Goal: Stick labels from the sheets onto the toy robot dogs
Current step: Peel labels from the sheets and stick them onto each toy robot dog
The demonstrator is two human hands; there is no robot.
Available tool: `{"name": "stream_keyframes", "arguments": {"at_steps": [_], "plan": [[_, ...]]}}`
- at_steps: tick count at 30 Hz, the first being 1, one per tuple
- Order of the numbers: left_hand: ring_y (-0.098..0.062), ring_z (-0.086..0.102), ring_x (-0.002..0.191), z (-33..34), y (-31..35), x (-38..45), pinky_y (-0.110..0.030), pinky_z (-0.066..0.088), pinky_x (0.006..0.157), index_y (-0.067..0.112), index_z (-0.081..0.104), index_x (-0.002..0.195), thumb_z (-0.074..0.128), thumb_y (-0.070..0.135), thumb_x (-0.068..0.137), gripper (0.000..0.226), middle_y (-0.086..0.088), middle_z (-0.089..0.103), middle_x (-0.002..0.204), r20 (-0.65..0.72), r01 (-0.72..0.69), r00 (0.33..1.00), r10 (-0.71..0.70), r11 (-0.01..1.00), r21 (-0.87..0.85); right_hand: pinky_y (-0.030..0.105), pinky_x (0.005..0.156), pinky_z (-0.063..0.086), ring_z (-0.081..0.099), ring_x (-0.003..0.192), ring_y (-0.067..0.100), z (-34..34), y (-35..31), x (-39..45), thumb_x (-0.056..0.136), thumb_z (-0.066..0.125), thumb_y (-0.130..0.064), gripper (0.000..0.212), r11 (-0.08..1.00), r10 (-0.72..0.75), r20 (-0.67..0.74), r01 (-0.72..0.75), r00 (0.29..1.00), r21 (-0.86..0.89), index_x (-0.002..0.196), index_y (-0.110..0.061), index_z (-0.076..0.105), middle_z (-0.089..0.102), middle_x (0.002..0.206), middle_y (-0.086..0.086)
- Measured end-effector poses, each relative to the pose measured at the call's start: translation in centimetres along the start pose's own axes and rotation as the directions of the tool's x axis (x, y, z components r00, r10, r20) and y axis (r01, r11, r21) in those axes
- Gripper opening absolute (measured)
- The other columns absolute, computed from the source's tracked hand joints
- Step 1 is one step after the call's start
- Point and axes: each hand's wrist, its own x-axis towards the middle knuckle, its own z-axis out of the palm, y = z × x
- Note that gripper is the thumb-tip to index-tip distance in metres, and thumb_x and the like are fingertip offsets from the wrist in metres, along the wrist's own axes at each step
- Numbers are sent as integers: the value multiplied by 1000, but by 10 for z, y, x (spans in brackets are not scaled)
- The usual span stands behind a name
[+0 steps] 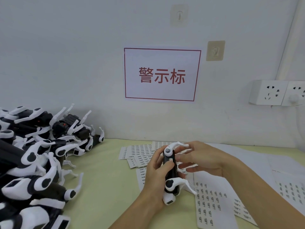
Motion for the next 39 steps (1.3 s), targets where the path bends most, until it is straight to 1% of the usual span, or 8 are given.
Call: {"name": "stream_keyframes", "arguments": {"at_steps": [8,18,22,25,31,34,36,39], "plan": [[-32,70,96,1,1,1,-42,55,78,25,73,108,53,0,93,36,-16,71,114,-4,22,1000,-22,1000,-2,33,86,53,69,85,14,-1,1,-1,93,62,-16,19,1000,-24,25,24,999,-7,106,-25,72,72,100,-2],[-33,63,68,-3,-4,4,-38,53,64,20,71,111,39,-7,87,48,-18,69,101,48,56,997,-52,994,-96,33,85,53,65,86,15,-4,0,-2,90,60,-16,24,1000,5,36,-5,999,14,107,-29,72,69,100,-4],[-31,60,70,-3,-3,4,-38,52,66,20,73,113,39,-1,86,48,-17,69,104,62,70,996,-63,992,-108,31,83,53,67,88,16,-2,0,-5,92,63,-46,20,997,-45,100,39,994,65,107,-36,71,71,113,-3],[-32,57,69,-1,-3,3,-38,53,63,26,72,120,39,2,84,53,-17,69,111,88,121,990,-110,985,-125,28,80,55,69,85,14,0,1,-3,87,60,-62,30,995,-39,9,38,999,87,105,-41,72,73,111,-3],[-40,65,93,-1,0,3,-40,55,71,46,63,123,58,16,87,47,-13,72,116,37,152,988,-148,982,-109,22,67,52,54,69,13,-1,-2,0,89,59,-52,27,990,-59,-152,77,987,115,96,-32,75,69,88,-2],[-30,67,87,-1,0,4,-33,52,61,31,59,126,66,33,79,47,-9,74,106,-72,115,990,-117,993,-34,23,64,51,48,70,18,-3,-2,3,95,57,-41,19,965,-60,-310,134,949,224,93,-31,73,65,89,0],[-32,66,90,0,-1,6,-44,54,76,20,55,125,67,39,74,55,-15,69,114,-136,100,985,-103,995,-29,25,66,52,50,74,20,-2,0,5,97,56,-37,17,923,-51,-377,188,925,337,94,-30,71,63,95,1],[-28,69,87,1,-3,7,-47,57,84,16,53,122,66,36,87,42,-11,68,108,-205,89,974,-93,996,-29,33,74,57,55,85,24,4,0,7,101,52,-36,15,837,-54,-365,241,929,491,101,-29,65,59,107,3]]}}
